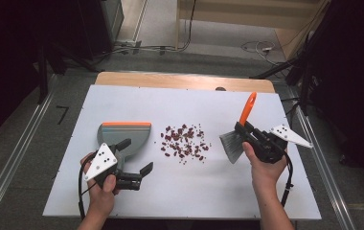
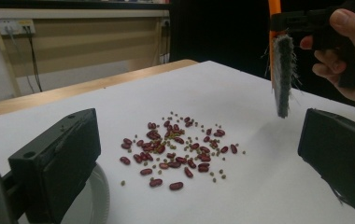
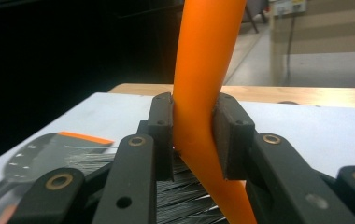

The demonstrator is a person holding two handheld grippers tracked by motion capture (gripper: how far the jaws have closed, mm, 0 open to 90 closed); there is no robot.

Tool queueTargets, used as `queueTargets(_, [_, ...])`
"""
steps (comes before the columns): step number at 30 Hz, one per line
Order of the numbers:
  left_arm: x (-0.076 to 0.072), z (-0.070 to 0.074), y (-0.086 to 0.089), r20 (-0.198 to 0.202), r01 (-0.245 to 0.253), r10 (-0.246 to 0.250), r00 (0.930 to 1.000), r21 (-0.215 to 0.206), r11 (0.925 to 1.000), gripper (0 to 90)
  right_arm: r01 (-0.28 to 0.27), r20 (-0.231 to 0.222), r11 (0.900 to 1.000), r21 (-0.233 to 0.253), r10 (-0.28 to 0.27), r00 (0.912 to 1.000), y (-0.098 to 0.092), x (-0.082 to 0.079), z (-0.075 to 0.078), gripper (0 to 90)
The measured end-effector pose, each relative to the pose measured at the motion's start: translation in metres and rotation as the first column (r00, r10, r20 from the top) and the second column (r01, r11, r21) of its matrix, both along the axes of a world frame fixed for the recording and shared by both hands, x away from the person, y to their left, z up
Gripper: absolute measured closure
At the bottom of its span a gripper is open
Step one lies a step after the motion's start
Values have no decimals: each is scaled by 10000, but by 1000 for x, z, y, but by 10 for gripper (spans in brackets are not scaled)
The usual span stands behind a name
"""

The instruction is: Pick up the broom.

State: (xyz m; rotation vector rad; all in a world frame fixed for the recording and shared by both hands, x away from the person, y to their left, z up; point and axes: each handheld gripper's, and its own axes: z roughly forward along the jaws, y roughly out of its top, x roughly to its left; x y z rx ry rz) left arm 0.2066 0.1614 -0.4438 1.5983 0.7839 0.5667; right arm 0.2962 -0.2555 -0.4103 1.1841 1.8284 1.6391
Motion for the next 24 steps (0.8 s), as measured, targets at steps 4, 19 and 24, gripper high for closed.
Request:
queueTargets(4, [1, 3, -10, -151, 257, -255, 9996, 84, 9996, 0, -194, 57, 9998, 74, 193, 9998, 8, -3, 3, 693])
queueTargets(19, [3, 9, -38, -753, 791, -814, 9938, -325, 9963, 0, -832, 309, 9962, 259, 824, 9961, 39, -18, 11, 693])
queueTargets(24, [1, 12, -47, -861, 1115, -1155, 9896, -495, 9925, 5, -1120, 388, 9935, 213, 1111, 9930, 52, -24, 12, 693])
